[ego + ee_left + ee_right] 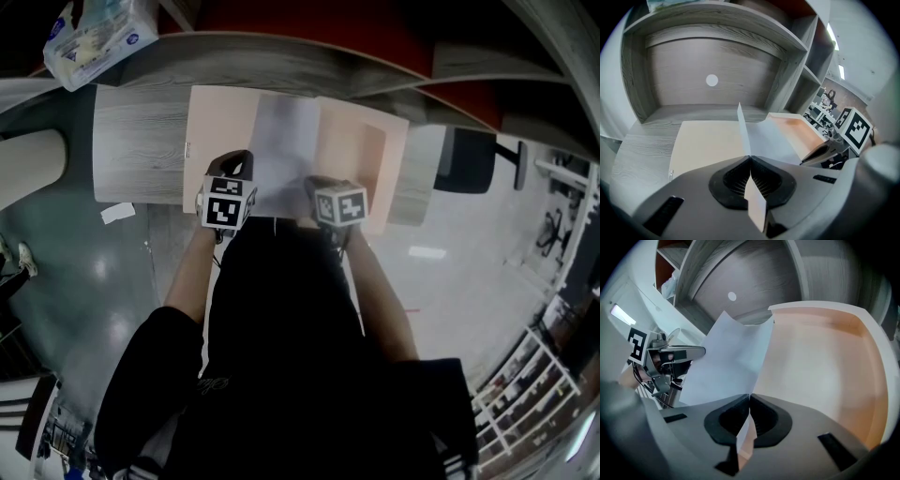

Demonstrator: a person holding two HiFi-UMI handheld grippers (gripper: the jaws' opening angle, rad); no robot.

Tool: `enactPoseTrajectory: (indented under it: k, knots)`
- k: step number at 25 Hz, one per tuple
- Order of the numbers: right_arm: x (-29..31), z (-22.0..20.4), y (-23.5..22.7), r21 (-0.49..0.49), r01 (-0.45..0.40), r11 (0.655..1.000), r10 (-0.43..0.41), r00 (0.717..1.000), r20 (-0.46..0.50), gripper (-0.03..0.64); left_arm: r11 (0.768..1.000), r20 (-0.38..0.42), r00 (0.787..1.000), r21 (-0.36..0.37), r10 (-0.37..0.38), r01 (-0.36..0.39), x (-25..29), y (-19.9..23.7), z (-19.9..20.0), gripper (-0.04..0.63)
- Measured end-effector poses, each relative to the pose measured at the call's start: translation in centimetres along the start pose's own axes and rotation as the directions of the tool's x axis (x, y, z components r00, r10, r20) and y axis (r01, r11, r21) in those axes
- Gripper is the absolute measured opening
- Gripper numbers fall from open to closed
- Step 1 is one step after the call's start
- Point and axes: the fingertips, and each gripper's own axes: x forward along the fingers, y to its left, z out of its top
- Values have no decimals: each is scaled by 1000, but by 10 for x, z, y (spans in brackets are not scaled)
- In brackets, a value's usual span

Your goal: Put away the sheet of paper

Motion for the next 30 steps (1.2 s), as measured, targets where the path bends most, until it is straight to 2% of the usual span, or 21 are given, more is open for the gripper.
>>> enactPoseTrajectory:
  k: [12,13,15,16,19,24,27,30]
  knots:
    - [-9,7,-12,21,18,1000,-20,999,51,25,999,-9,1000,-36,-4,3,9,-2,-5,46]
    - [-9,7,-13,20,26,999,-27,998,53,42,999,-10,1000,-37,-3,3,9,-2,-6,46]
    - [-10,7,-17,20,44,999,-45,997,59,133,999,-15,1000,-33,0,0,10,-2,-7,46]
    - [-12,7,-19,19,53,998,-54,996,64,153,1000,-17,1000,-30,1,-1,10,-2,-7,46]
    - [-18,11,-22,25,68,997,-71,993,96,158,1000,-23,1000,-27,-1,1,11,-3,-8,46]
    - [-40,25,-19,99,57,993,-78,974,213,151,1000,-28,1000,-31,-7,6,12,-5,-11,46]
    - [-57,33,-8,90,33,995,-59,951,303,52,998,-25,1000,-55,-5,4,13,-5,-12,46]
    - [-68,31,3,97,-4,995,-32,933,360,29,994,-29,1000,-106,-5,2,15,-4,-17,46]
